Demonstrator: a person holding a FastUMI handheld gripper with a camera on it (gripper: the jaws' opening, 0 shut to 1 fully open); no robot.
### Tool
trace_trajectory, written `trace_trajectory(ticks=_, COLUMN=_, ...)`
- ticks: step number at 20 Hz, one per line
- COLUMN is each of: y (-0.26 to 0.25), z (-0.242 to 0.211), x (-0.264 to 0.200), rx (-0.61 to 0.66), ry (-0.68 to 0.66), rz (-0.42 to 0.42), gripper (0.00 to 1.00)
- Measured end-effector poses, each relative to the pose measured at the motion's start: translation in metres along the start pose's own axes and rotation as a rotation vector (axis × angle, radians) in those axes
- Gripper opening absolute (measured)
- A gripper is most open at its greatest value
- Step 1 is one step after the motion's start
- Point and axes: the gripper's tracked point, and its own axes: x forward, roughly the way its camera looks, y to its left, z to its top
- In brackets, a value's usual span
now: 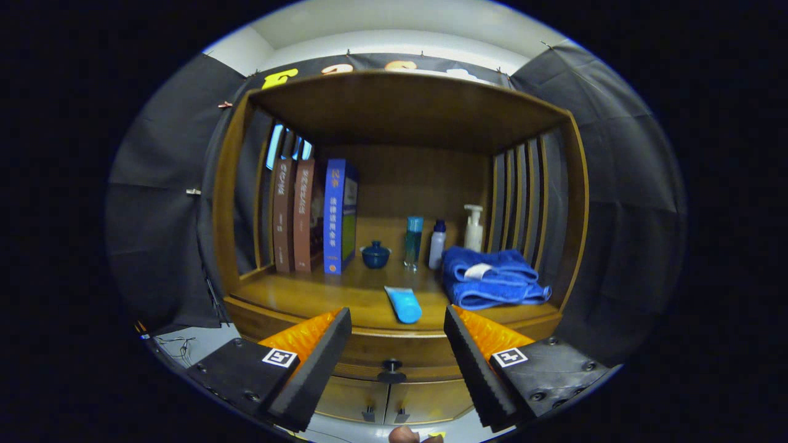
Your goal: Pull open the drawer, take out the items inside it, and place them on the countertop above the cabinet.
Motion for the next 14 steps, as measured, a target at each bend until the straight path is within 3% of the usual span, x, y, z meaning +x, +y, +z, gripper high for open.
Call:
trace_trajectory(ticks=8, y=0.028, z=0.116, x=-0.070, rx=0.076, ry=-0.136, rz=0.084, gripper=0.99)
trace_trajectory(ticks=14, y=0.042, z=0.136, x=-0.097, rx=0.107, ry=-0.094, rz=0.088, gripper=0.99)
